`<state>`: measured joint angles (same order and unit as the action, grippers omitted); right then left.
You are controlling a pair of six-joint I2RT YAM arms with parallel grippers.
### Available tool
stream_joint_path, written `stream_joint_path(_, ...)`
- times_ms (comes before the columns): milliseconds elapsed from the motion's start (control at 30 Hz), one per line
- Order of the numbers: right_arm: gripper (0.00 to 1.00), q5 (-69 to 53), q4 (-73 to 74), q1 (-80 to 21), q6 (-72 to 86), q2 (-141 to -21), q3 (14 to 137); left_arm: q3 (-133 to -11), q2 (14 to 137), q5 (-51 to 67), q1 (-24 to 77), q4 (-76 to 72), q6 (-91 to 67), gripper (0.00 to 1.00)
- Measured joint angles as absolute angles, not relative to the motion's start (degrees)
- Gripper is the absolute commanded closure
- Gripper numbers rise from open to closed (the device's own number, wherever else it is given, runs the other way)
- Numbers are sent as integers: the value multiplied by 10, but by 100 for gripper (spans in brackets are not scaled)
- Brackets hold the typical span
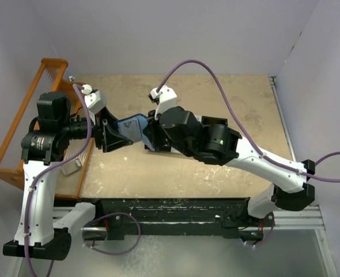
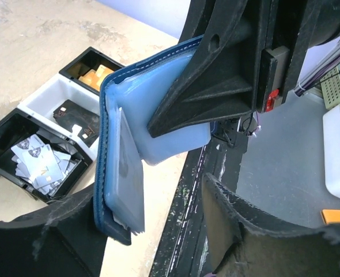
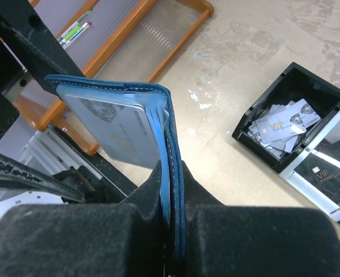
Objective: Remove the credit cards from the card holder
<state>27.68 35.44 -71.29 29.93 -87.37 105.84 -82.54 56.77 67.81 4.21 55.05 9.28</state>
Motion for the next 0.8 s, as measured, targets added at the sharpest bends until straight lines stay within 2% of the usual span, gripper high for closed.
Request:
stream_joint_path(100, 100, 271, 337, -713, 296, -851, 1028, -825, 566, 678, 42, 559, 108, 42)
stream_joint_path(267, 100, 240, 297, -712, 295, -790, 947, -835, 569, 679, 42, 604, 145, 58)
stream_joint_path(433, 100, 200, 244, -712, 293, -732, 889, -839, 574, 679, 42, 614, 149, 67)
stream_joint_path(600, 100, 143, 187, -709, 291, -689, 853, -830, 579, 702, 42, 577, 88, 66)
stream_joint_path(800, 100, 75, 133, -695, 291, -655, 808, -801, 583, 803, 42, 465, -70, 55)
